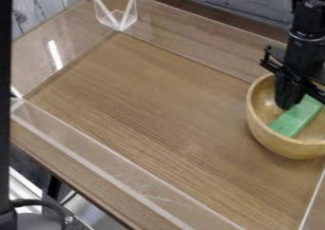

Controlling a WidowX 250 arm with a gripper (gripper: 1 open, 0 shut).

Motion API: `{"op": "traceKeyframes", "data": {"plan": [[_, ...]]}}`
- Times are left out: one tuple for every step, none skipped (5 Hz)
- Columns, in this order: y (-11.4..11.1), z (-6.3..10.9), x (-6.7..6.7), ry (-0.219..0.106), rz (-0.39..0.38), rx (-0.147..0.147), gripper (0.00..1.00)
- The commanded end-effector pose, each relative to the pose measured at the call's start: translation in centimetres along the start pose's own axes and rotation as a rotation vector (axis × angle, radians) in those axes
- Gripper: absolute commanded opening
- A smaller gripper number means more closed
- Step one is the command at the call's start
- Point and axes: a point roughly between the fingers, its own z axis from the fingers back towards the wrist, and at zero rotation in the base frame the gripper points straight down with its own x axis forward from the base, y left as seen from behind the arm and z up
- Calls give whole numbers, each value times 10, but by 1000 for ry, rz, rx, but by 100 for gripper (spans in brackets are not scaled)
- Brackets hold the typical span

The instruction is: Put the green block in the brown bowl

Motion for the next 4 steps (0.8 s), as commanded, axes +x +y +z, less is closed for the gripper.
{"op": "traceKeyframes", "data": {"plan": [[3,16,12,-61,5,4,0],[4,13,13,-53,8,1,0],[5,10,13,-45,12,-1,0],[6,8,13,-37,16,-5,0]]}}
